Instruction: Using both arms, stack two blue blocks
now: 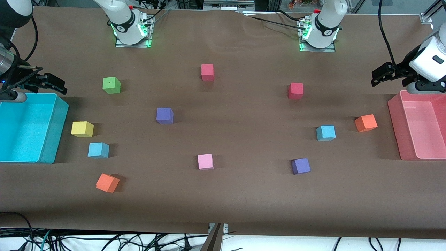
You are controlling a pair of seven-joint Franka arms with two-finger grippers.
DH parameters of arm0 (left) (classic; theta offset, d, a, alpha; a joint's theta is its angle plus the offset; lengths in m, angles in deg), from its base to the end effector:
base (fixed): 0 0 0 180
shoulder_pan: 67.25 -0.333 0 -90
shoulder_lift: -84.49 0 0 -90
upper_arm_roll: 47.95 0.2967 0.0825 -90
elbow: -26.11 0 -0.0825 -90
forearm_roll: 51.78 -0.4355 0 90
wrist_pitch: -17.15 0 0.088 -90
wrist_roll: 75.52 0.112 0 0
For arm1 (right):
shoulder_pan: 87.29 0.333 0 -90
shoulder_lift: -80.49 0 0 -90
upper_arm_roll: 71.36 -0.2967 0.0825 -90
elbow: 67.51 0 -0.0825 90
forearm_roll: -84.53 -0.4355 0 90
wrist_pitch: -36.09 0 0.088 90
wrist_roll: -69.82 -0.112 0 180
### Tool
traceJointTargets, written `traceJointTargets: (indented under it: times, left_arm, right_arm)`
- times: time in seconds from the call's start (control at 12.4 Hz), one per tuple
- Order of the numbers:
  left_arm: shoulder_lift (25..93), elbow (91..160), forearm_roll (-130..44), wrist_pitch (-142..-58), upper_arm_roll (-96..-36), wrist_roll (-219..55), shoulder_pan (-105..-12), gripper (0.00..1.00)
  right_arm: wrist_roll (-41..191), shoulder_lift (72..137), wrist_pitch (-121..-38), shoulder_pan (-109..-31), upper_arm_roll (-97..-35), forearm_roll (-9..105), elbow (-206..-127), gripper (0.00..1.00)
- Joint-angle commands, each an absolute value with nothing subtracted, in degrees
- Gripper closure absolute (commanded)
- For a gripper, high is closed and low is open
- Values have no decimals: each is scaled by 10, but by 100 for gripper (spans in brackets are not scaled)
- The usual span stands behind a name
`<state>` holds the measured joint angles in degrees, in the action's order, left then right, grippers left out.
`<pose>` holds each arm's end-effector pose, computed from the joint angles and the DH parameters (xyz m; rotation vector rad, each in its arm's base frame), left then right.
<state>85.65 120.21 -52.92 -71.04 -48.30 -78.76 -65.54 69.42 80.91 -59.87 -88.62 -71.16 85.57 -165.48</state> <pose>0.5938 -0.0191 0.5725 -3.1150 -0.0318 0.1276 0.6105 -0.0182 0.5315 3.1229 -0.0491 -0.0665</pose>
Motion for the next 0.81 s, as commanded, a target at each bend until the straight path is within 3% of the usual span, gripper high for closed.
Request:
traceJointTargets:
  times: [0.0, 0.73]
  left_arm:
    - [851, 1184, -544, -699, -486, -794, -651, 0]
    - [850, 1181, -544, -699, -485, -794, -651, 0]
  right_arm:
    - [685, 809, -594, -889, -723, 873, -1644, 1]
    - [689, 805, -582, -880, -731, 868, -1652, 1]
